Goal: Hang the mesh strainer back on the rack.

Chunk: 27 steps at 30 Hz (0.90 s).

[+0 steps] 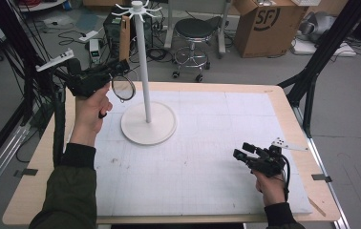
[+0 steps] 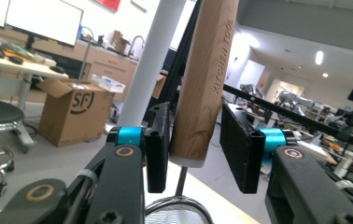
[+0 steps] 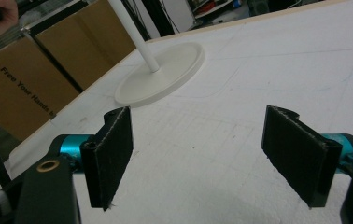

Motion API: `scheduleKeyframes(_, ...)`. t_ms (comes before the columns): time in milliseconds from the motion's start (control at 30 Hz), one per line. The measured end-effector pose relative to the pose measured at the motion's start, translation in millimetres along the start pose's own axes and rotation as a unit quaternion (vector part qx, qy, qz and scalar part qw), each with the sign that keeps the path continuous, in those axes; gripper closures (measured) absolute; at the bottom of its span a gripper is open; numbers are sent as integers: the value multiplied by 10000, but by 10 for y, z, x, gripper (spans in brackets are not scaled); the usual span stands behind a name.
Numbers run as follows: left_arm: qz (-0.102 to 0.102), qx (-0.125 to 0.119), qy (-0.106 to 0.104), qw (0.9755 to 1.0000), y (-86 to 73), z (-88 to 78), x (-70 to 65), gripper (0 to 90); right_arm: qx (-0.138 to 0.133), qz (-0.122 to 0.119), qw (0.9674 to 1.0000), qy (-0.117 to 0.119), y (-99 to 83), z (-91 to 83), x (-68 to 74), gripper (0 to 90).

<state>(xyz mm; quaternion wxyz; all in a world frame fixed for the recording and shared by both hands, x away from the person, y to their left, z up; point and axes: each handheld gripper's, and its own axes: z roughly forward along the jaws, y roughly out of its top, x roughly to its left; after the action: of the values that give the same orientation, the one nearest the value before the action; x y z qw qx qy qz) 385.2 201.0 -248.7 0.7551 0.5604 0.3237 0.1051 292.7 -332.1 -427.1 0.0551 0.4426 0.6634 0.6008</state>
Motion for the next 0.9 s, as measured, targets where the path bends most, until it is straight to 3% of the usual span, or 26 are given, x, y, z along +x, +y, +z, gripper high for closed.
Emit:
scheduleKeyframes(233,76,88,194,9997,3,-16,-19,451,4,-26,10000,7,-1,2,4,241)
scheduleKeyframes(400,230,33,20,9997,-34,-81,-57,386,15,-18,10000,14,-2,3,13,241)
scheduleKeyframes(533,409,21,0,9992,-47,-145,-71,281,37,-61,10000,24,-4,10,27,240)
scheduleKeyframes(700,413,87,-4,9991,-46,-224,-96,260,27,-91,10000,-7,-6,16,33,239)
scheduleKeyframes(900,389,234,12,9990,-200,-316,-129,238,26,-72,10000,-32,-1,6,33,239)
